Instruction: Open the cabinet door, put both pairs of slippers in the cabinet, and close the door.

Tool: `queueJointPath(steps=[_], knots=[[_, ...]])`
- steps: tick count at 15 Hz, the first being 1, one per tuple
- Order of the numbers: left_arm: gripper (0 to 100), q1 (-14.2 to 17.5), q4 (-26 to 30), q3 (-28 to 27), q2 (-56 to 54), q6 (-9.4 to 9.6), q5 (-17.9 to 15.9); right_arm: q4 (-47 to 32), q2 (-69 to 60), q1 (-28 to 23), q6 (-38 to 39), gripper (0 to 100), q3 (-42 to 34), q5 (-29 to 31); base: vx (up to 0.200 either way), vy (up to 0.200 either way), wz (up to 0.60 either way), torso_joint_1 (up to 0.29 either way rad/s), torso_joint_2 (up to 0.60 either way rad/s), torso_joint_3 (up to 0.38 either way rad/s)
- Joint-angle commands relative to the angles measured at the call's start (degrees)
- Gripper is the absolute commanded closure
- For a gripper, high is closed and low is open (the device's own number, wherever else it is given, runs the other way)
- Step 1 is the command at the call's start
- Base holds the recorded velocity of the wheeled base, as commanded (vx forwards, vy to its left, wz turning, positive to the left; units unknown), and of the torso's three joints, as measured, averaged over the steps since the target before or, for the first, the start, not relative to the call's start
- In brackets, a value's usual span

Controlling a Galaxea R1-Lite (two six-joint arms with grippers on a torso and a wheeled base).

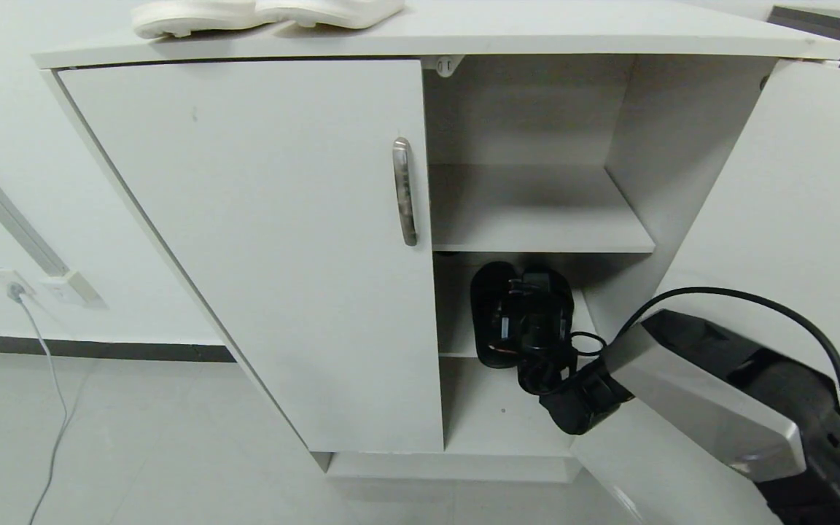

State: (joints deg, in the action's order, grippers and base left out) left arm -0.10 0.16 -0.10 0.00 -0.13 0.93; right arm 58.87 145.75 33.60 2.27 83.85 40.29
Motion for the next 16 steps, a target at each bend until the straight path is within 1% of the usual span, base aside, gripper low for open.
queueJointPath(steps=[1, 5, 6, 7, 8, 10, 15, 16], knots=[[100, -0.08, 0.02, 0.01, 0.09, 0.05, -0.05, 4.59, -9.78, 2.70, 0.02, 0, -12.04, 0.93, 0.000, 0.000, 0.00, 0.000, 0.00, 0.000], [100, 0.01, 0.02, 0.01, 0.09, 0.13, -0.05, 16.54, -19.28, 7.45, 0.11, 0, -34.89, 0.84, 0.000, 0.000, 0.00, 0.000, 0.00, 0.000], [100, 0.01, 0.02, 0.01, 0.09, 0.13, -0.05, 18.91, -20.42, 8.15, 0.02, 0, -37.79, 0.76, 0.000, 0.000, 0.00, 0.000, 0.00, 0.000], [100, 0.01, 0.02, 0.01, 0.09, 0.13, -0.14, 22.87, -22.97, 10.00, -0.07, 0, -43.51, 0.58, 0.000, 0.000, 0.00, 0.000, 0.00, 0.000], [100, 0.01, -0.07, 0.01, 0.09, -0.13, -0.05, 24.19, -24.29, 11.14, -0.07, 0, -46.93, 0.40, 0.000, 0.000, 0.00, 0.000, 0.00, 0.000], [100, 0.01, 0.02, 0.01, 0.09, -0.04, -0.22, 25.16, -24.11, 12.11, -0.07, 0, -48.51, -0.12, 0.000, 0.000, 0.00, 0.000, 0.00, 0.000], [100, -0.08, 0.02, 0.01, 0.09, -0.04, -0.31, 24.80, -24.02, 12.11, -0.33, 0, -47.81, -0.12, 0.000, 0.000, 0.00, 0.000, 0.00, 0.000], [100, -0.08, 0.02, 0.01, 0.09, -0.04, -0.40, 24.80, -24.02, 12.11, -0.33, 0, -47.72, -0.12, -0.200, 0.000, 0.00, 0.007, 0.00, 0.002]])
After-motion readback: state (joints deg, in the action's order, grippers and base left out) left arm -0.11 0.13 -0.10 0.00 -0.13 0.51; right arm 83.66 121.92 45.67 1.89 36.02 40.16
